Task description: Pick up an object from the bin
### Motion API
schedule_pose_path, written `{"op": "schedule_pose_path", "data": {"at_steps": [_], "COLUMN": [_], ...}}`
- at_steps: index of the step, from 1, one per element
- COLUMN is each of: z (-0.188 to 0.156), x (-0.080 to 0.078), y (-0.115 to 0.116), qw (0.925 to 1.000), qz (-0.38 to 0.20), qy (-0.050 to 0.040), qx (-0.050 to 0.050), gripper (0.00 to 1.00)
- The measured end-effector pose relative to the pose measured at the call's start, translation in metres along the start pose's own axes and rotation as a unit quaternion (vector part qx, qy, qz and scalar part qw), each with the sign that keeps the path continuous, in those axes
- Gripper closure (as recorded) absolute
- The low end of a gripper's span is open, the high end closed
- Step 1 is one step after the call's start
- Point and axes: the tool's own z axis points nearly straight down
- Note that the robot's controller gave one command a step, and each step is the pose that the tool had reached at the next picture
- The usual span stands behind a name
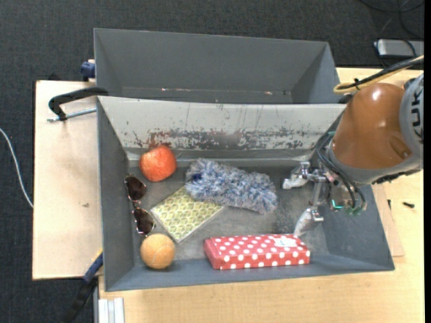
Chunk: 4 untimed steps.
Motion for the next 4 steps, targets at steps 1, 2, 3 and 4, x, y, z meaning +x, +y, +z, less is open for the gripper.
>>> {"op": "schedule_pose_path", "data": {"at_steps": [1, 2, 3, 4], "z": [-0.004, 0.046, 0.053, 0.032], "x": [-0.002, -0.065, -0.07, -0.062], "y": [0.0, 0.043, 0.047, 0.077], "qw": [1.0, 0.9992, 0.999, 0.9999], "qz": [-0.001, -0.039, -0.045, 0.015], "qy": [-0.0042, -0.0092, -0.005, -0.0051], "qx": [0.001, 0.001, 0.0, 0.0], "gripper": [0.0, 0.0, 0.0, 0.0]}}
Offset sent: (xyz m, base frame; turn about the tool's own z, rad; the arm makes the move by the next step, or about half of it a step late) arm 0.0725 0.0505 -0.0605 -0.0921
